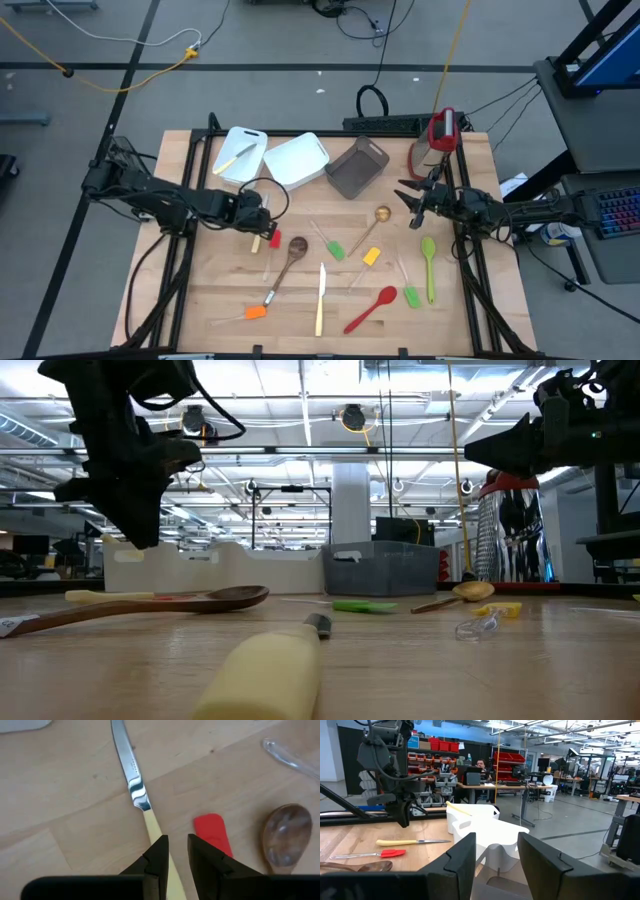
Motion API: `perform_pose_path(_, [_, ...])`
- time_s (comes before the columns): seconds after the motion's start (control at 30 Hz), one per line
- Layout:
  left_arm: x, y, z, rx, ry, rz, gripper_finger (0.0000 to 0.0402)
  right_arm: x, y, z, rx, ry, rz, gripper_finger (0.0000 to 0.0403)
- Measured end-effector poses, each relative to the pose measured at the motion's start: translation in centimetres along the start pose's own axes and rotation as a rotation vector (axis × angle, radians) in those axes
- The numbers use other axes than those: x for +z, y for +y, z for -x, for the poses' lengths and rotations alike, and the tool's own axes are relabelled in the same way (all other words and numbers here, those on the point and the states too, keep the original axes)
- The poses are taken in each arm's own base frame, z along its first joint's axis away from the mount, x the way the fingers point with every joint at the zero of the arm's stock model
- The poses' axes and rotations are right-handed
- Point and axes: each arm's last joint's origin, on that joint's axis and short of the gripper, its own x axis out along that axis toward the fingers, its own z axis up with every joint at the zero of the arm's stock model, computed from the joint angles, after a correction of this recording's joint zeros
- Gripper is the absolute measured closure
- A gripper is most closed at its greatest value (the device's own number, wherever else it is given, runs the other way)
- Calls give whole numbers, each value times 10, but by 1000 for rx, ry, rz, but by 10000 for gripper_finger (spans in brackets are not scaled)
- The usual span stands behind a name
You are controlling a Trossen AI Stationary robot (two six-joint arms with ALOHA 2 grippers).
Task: Pick & Place Kitchen Items
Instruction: Put the yellow kitchen knife into the left white bin
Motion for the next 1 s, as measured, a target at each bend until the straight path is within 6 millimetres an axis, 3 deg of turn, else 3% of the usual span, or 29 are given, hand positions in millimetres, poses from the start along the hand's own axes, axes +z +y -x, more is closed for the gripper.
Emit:
perform_pose_path(0.67, [-2,0,0,-32,117,-65,325,0,0,0,0,0,1,261])
perform_pose_path(0.9, [-6,2,0,-41,166,-363,297,0,0,0,1,0,11,261])
perform_pose_path(1.0, [-4,2,0,-49,167,-348,296,0,0,0,1,1,12,261])
